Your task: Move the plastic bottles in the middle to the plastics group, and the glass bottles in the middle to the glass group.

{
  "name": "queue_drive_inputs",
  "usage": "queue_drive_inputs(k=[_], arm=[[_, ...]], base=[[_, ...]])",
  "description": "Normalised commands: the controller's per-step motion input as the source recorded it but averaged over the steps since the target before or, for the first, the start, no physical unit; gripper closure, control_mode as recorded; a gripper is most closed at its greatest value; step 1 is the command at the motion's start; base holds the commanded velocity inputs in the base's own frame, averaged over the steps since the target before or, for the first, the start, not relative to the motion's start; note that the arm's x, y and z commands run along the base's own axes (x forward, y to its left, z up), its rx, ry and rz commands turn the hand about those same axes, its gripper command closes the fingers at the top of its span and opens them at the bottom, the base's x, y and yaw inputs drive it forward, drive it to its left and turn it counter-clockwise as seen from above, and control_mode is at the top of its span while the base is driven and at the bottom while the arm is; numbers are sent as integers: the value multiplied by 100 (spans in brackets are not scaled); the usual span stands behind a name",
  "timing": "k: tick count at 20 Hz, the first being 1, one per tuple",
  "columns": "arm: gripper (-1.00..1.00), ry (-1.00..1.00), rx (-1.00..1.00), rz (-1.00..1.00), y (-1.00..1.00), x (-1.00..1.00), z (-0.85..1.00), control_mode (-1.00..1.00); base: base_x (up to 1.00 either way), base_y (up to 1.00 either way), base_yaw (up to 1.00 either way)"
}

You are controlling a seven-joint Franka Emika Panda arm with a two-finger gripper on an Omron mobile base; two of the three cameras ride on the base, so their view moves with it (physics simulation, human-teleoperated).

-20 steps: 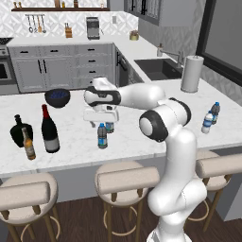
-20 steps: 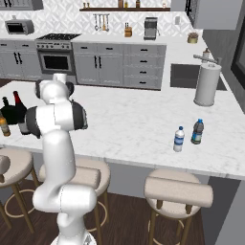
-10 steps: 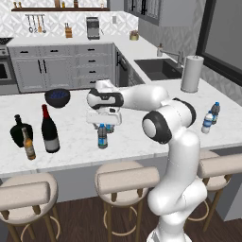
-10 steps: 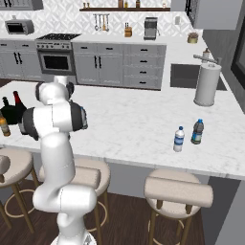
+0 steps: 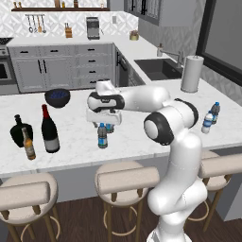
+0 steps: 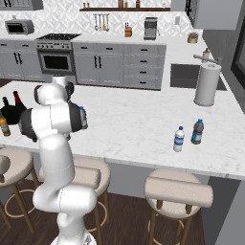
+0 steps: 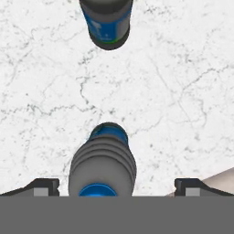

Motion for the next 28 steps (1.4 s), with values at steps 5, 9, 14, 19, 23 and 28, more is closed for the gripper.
queue_drive_inputs(k=[5, 9, 14, 19, 23, 28], arm=[[-100, -13, 0, 0, 6, 0, -6, -100], [100, -2, 0, 0, 13, 0, -14, -100], [100, 0, 0, 0, 3, 5, -15, -100], [100, -1, 0, 0, -4, -2, -7, -100], [100, -3, 0, 0, -43, -45, 10, -100], [100, -3, -5, 0, -63, -59, 19, -100]], base=[[0, 0, 0], [0, 0, 0], [0, 0, 0], [0, 0, 0], [0, 0, 0], [0, 0, 0]])
